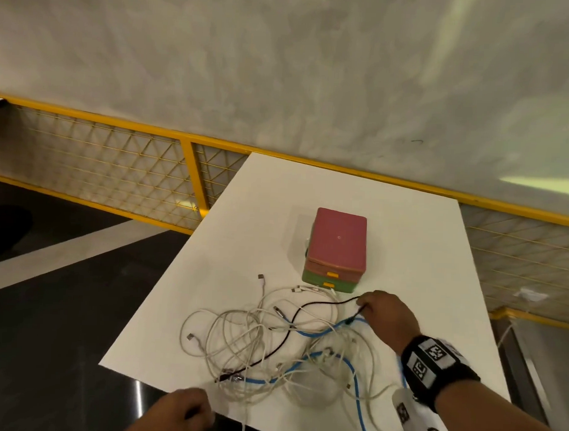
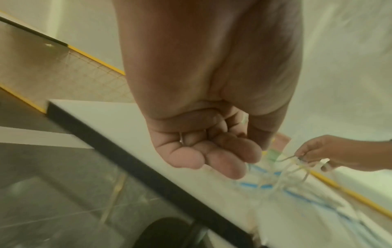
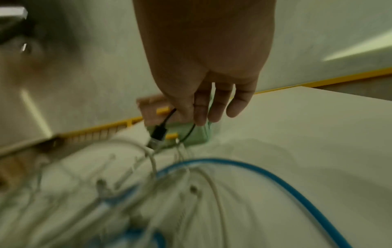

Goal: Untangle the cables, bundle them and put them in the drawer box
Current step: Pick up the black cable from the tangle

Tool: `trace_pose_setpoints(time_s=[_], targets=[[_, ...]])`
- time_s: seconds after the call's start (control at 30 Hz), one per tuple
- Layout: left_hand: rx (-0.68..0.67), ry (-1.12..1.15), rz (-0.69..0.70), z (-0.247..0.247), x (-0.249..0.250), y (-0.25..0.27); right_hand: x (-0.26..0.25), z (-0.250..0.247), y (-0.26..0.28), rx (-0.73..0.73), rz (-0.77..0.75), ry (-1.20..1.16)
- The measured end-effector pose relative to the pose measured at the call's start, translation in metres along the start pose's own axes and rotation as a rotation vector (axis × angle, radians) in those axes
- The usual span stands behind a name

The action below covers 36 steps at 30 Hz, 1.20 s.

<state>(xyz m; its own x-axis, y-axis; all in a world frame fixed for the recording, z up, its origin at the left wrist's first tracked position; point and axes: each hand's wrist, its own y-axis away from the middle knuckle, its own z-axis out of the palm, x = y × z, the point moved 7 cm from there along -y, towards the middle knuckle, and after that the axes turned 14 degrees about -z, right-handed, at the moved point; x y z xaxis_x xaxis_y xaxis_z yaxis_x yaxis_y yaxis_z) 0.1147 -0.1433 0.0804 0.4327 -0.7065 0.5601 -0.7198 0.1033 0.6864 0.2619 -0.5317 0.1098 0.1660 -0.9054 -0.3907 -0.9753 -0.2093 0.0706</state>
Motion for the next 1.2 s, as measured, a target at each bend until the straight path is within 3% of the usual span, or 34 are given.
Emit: trace_pose_setpoints(time_s=[0.1,0.2,0.33,0.43,0.53,0.63,0.7,0.77,0.83,0.9,0.93,1.07,1.2], targets=[[-0.016,0.07,0.133,-0.004,0.057,0.006,-0.008,-0.046,0.01,0.144,0.052,-0.255],[0.07,0.106,0.332,-0.006,0.122,0.018,-0.031,-0.08,0.028,0.251,0.079,-0.407],[0.176,0.077,0.527,0.011,0.214,0.029,-0.077,-0.108,0.054,0.375,-0.01,-0.505],[0.078,0.12,0.601,0.029,0.276,0.033,-0.107,-0.121,0.071,0.459,-0.139,-0.492],[-0.052,0.267,0.552,0.035,0.315,0.036,-0.123,-0.124,0.084,0.455,-0.199,-0.418],[-0.043,0.29,0.508,0.028,0.324,0.041,-0.127,-0.132,0.092,0.454,-0.198,-0.431],[-0.051,0.348,0.515,0.023,0.325,0.042,-0.124,-0.132,0.099,0.424,-0.12,-0.545],[-0.023,0.421,0.556,0.014,0.324,0.045,-0.111,-0.113,0.104,0.329,0.084,-0.843],[-0.05,0.546,0.58,0.012,0.322,0.05,-0.112,-0.08,0.108,0.113,0.265,-1.21],[-0.128,0.688,0.566,0.017,0.318,0.06,-0.127,-0.058,0.107,-0.048,0.325,-1.508],[-0.167,0.738,0.547,0.021,0.314,0.064,-0.135,-0.056,0.103,-0.058,0.321,-1.644],[-0.326,0.914,0.453,0.028,0.28,0.075,-0.137,-0.073,0.075,0.201,0.299,-2.104],[-0.375,0.799,0.304,0.023,0.212,0.061,-0.091,-0.099,0.059,0.454,0.412,-2.018]])
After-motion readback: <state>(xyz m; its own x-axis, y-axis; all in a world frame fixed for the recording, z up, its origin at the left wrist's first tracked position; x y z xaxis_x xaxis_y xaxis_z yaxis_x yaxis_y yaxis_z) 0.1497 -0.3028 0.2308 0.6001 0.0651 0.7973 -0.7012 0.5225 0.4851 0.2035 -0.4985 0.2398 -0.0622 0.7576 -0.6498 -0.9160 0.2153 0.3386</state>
